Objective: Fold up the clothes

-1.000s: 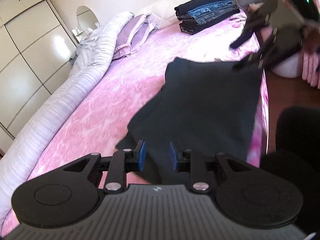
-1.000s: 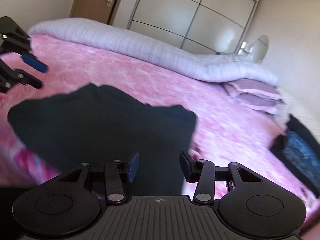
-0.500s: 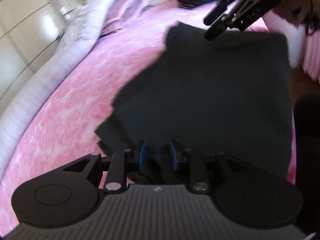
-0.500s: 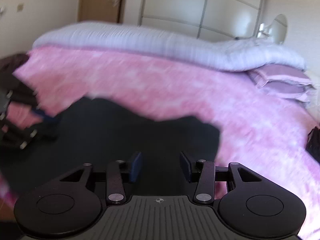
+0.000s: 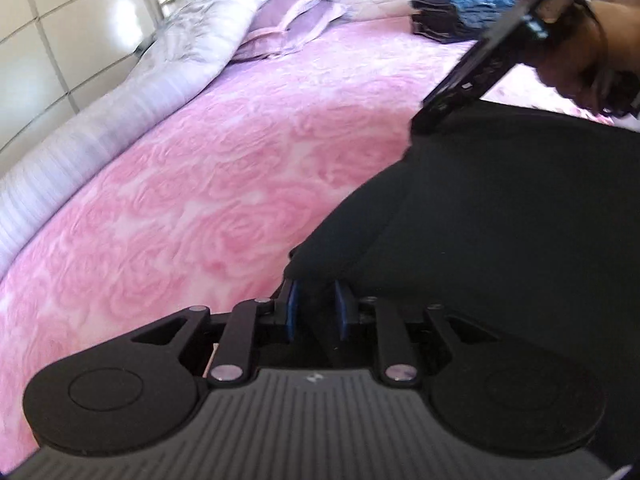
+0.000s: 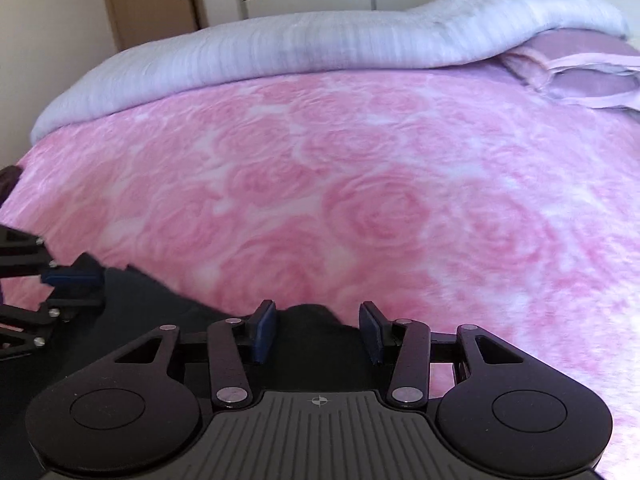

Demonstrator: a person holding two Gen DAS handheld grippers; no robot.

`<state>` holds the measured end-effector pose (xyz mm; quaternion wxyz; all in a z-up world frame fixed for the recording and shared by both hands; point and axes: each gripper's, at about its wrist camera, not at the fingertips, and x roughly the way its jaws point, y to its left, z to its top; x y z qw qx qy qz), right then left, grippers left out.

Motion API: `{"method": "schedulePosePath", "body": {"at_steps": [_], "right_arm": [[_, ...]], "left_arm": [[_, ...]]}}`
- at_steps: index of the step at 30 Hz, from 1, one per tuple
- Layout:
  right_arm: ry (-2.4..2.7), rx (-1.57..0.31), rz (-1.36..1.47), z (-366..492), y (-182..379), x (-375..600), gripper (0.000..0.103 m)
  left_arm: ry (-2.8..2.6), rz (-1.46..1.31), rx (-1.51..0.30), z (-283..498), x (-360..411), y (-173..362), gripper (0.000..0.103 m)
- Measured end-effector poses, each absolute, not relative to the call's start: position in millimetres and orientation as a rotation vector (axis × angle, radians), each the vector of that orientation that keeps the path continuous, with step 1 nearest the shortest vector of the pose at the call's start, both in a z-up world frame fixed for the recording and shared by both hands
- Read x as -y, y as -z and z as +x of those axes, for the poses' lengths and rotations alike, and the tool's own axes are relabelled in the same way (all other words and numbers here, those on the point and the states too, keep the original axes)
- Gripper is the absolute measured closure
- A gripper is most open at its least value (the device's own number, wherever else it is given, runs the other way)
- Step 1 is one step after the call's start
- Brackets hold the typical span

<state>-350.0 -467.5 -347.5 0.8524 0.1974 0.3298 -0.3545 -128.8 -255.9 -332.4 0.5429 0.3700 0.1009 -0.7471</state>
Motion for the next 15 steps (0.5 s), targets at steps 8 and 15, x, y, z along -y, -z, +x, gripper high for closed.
{"method": "schedulePosePath", "body": {"at_steps": [8, 15], "right_arm": [[0.758, -0.568, 0.283, -378, 317, 344, 0.058], [0.783, -0.597, 0.309, -412, 357, 276, 0.058]], "left_arm": [[1.743, 0.809, -0.283, -131, 210, 312, 0.086], [1.741, 0.809, -0.276, -131, 171, 335, 0.082]]}}
